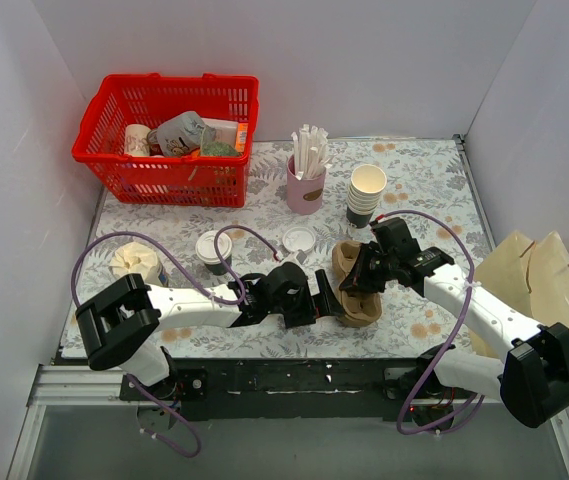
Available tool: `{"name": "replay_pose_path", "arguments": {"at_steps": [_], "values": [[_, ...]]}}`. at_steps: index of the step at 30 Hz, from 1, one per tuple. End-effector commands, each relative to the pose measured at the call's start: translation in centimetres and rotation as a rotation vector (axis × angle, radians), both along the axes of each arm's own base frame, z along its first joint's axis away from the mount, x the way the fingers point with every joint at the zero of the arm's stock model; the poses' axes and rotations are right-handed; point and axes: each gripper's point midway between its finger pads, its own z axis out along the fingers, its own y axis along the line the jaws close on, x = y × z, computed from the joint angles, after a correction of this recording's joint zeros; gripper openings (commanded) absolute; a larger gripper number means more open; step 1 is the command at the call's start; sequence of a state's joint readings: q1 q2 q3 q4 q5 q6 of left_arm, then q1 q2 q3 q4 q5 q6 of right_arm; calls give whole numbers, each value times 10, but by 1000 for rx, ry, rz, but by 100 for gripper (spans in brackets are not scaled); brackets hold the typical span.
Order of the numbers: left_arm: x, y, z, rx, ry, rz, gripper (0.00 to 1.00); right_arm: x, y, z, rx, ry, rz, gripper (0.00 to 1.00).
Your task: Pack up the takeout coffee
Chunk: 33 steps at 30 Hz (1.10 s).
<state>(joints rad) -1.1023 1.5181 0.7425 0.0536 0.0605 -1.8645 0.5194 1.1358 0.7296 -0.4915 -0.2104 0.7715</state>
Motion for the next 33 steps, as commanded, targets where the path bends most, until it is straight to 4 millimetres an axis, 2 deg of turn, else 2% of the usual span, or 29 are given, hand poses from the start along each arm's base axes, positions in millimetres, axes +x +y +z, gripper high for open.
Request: {"name": "replay_pose_path", "arguments": {"at_steps": [1,10,17,19,22,23,24,28,33], "values": [[4,-3,10,-29,-25,23,98,3,4,6,27,-13,-12,1],[12,2,-11,65,-22,61,98,3,6,11,41,-20,-11,1],[14,-3,-16,68,-11,66,98,2,10,13,62,-6,-6,1],[20,0,-20,93,-16,106,98,0,11,15,71,0,0,1],[26,18,-39,208,-1,177,98,0,10,20,65,-5,5,1],[30,17,-38,227,-2,193,98,0,10,23,63,-9,11,1],[32,22,-48,270,8,211,98,-3,8,26,47,-3,28,1],[31,33,-65,365,30,229,98,-9,9,36,41,3,90,1],[32,46,-77,432,38,274,98,-12,6,40,3,10,144,1]]}}
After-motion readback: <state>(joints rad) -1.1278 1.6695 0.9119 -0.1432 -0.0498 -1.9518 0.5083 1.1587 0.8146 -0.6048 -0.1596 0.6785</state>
